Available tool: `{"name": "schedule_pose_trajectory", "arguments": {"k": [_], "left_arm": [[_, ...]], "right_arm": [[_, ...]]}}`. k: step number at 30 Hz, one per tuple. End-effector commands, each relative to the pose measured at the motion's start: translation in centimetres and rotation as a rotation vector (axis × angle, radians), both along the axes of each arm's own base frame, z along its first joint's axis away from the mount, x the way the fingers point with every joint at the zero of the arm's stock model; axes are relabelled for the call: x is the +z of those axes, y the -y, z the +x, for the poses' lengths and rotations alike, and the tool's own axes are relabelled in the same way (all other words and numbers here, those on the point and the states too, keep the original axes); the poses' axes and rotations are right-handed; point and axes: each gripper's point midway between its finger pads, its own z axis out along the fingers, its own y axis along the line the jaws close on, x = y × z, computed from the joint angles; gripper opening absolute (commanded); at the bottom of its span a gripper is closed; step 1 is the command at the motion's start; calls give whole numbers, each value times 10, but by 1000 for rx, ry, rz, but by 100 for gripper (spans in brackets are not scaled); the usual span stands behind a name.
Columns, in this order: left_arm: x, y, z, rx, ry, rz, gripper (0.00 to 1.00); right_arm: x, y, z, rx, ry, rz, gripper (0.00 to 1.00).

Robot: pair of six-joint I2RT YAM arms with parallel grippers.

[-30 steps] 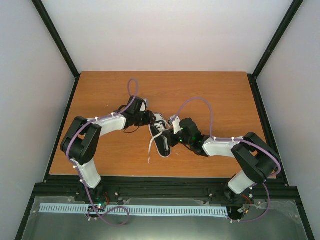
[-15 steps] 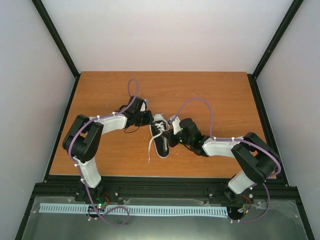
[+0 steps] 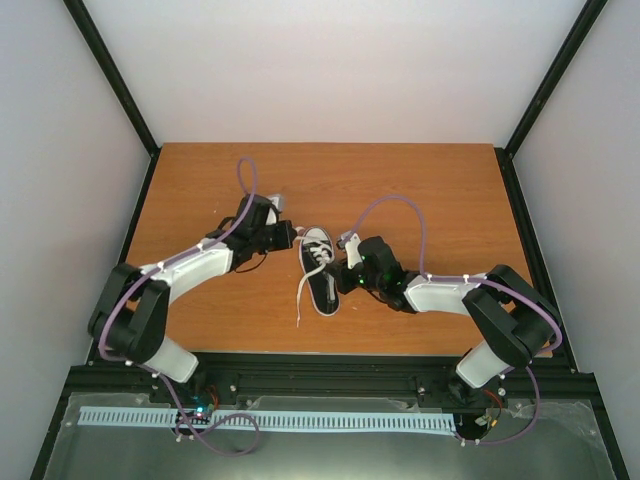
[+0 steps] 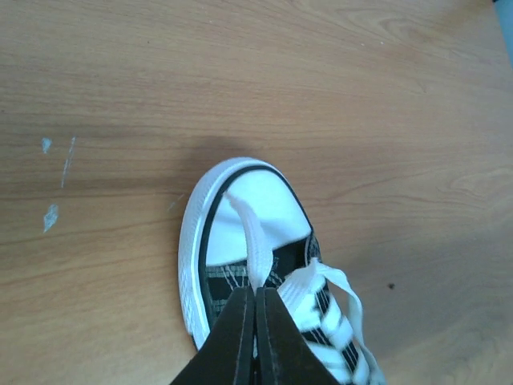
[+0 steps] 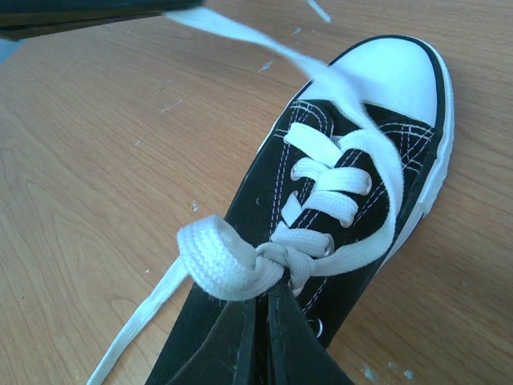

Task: Tie the shoes

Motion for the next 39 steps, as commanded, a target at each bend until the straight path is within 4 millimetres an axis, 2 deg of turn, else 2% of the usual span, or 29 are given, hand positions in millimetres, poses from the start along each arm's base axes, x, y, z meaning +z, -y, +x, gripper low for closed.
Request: {"name": "schedule_pose_trajectory", "arguments": {"k": [1, 4, 7, 12, 16, 26, 32, 36, 39], "left_arm": [[7, -8, -27, -64, 3, 14, 1], [5, -10, -55, -105, -50, 8, 1], [2, -6, -93, -170, -123, 17, 1], [20, 32, -149, -307, -143, -23, 1], [33, 53, -168, -333, -136, -86, 1], [26, 100, -199, -414, -172, -80, 1], [17, 105, -193, -357, -153, -80, 1], [23, 114, -190, -346, -139, -146, 2], [21, 116, -191, -348, -147, -158, 10]], "right_arm": [[7, -4, 4, -41, -23, 16, 3], [6, -5, 4, -52, -47, 16, 3], [7, -9, 2, -50, -63, 19, 3], [5, -14, 2, -49, -91, 22, 3], [3, -19, 2, -42, -106, 27, 3], [3, -23, 1, -36, -121, 36, 3], [2, -24, 0, -36, -125, 42, 3], [0, -24, 0, -38, -127, 40, 3], [0, -23, -1, -36, -126, 39, 3]]}}
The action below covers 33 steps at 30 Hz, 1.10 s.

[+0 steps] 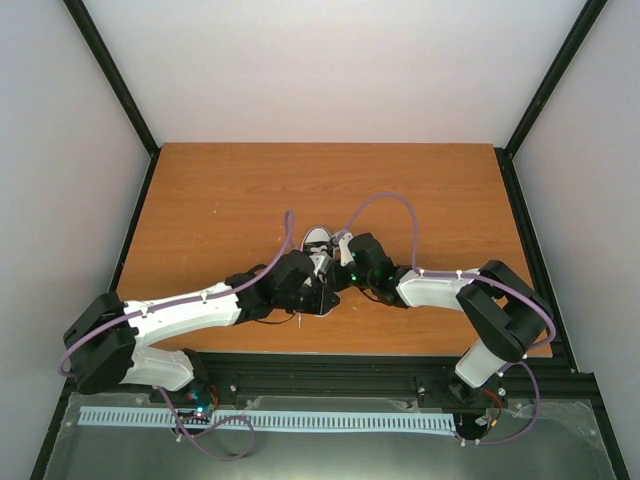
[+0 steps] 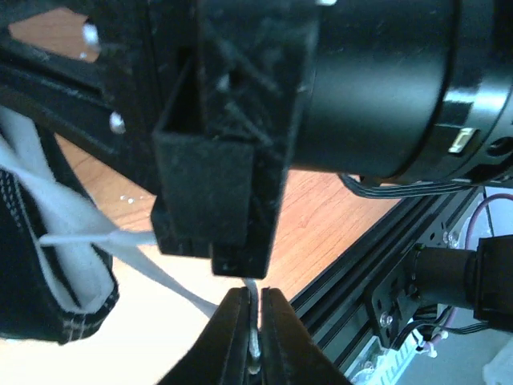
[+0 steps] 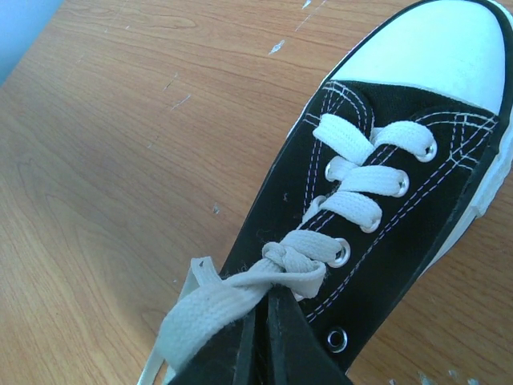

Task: Tie the shoes

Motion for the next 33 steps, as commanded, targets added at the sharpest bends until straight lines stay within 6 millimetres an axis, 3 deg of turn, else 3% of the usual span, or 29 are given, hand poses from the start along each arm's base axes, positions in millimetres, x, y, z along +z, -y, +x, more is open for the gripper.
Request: {"name": "schedule_pose_trajectory", "arguments": {"k": [1, 3, 6, 11, 16, 25, 33], "left_arm": [[7, 11, 2, 17, 3, -54, 14], [7, 2, 3, 22, 29, -15, 31], [17, -27, 12, 88, 117, 62, 50], [41, -60, 23, 124, 168, 56, 67], [46, -68, 51, 141, 197, 36, 65], [48, -41, 102, 123, 230, -51, 46], [37, -26, 119, 86, 228, -24, 44]], "right_arm": [[4, -6, 2, -2, 10, 16, 3], [4, -5, 2, -3, 15, 14, 3], [6, -4, 1, 0, 24, 12, 3], [8, -3, -2, 13, 44, 19, 3], [11, -4, -7, 54, 72, 28, 3], [12, -6, -12, 91, 84, 39, 3], [13, -6, -12, 94, 85, 38, 3]]}}
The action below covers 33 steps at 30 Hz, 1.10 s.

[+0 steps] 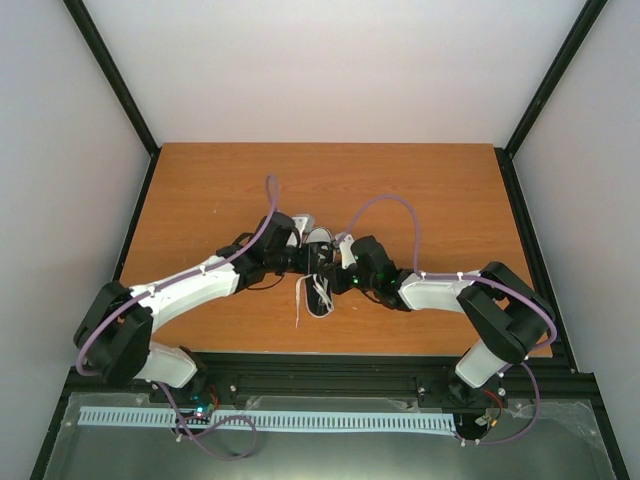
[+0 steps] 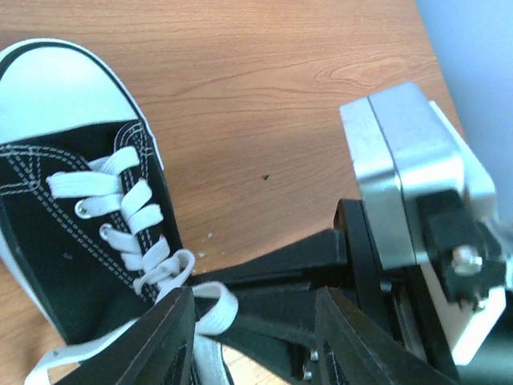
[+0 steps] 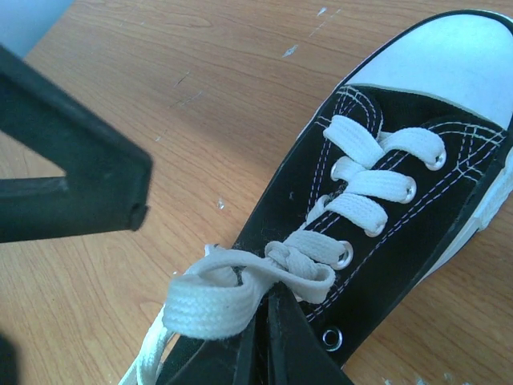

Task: Tie the shoes

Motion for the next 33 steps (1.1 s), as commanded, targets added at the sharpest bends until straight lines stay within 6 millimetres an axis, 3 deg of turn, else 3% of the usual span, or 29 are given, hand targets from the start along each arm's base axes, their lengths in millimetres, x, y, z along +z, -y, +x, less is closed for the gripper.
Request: {"name": "schedule_pose_trajectory", "arguments": {"k": [1, 7, 22, 29, 31, 33], "left_arm": [[16, 14, 16, -40, 62, -24, 43], [2, 11, 18, -20, 33, 16, 29], [-20, 4, 21, 6, -10, 92, 29], [-17, 6, 20, -9, 1, 87, 2], [-15, 3, 21, 4, 14, 92, 1], [-12, 1, 22, 15, 25, 95, 1]], "right_arm": [[12, -7, -7, 50, 29, 32, 3], [13, -8, -7, 50, 29, 32, 3], [16, -9, -7, 54, 34, 40, 3], [17, -6, -5, 40, 39, 31, 3], [20, -2, -3, 20, 44, 18, 5], [24, 3, -2, 0, 53, -1, 13]]}}
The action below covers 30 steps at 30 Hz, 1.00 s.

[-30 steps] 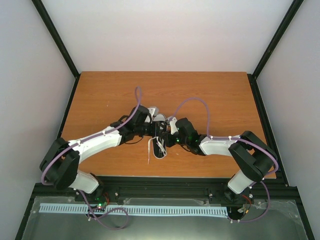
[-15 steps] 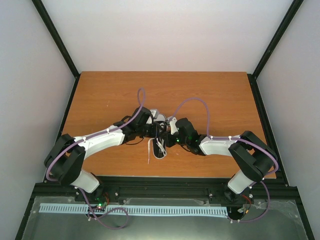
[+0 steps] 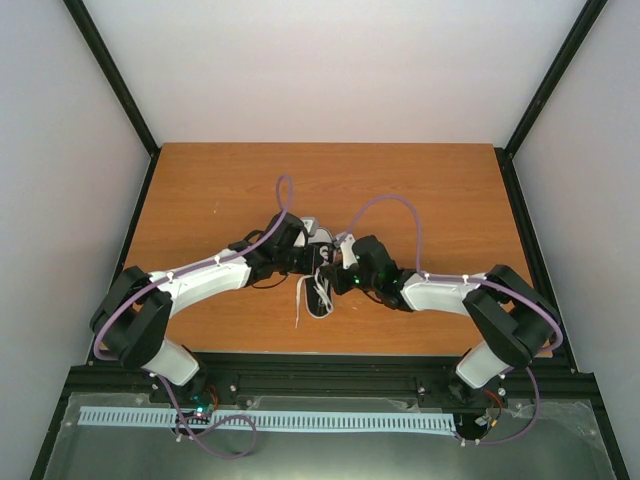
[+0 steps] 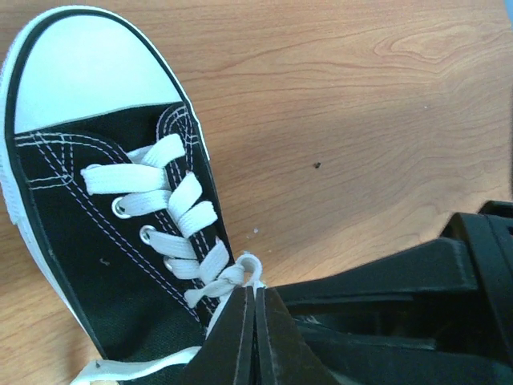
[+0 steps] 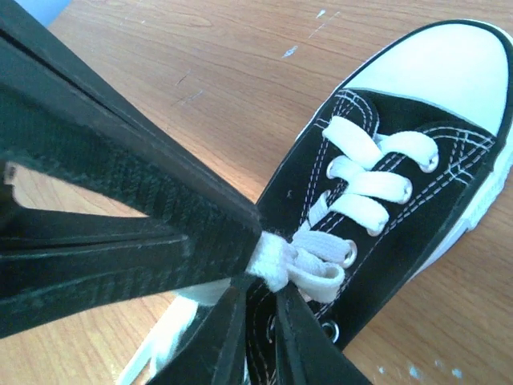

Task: Tie the shoes

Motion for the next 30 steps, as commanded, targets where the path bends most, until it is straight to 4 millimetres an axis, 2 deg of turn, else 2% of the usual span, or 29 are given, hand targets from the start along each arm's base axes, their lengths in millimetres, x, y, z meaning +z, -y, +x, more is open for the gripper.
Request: {"name": "schedule_pose_trajectory", "arguments": {"k": [1, 4, 8, 11, 18, 27, 30], "left_arm": [[18, -3, 10, 19, 55, -4, 1], [18, -1, 10, 17, 50, -5, 1], [17, -1, 10, 16, 50, -4, 1], [18, -2, 10, 16, 51, -2, 1], [17, 0, 9, 9, 46, -6, 1], [18, 0, 9, 9, 43, -4, 1], [18, 1, 9, 7, 40, -4, 1]], "right_arm": [[23, 4, -2, -9, 51, -3, 19], [26, 17, -6, -31, 60, -44, 34], [25, 34, -22, -36, 48, -101, 41], [26, 35, -45, 2, 36, -109, 40], [16, 25, -92, 142, -20, -95, 37], [6, 18, -104, 223, -20, -121, 37], [2, 19, -102, 222, -15, -145, 30]]}}
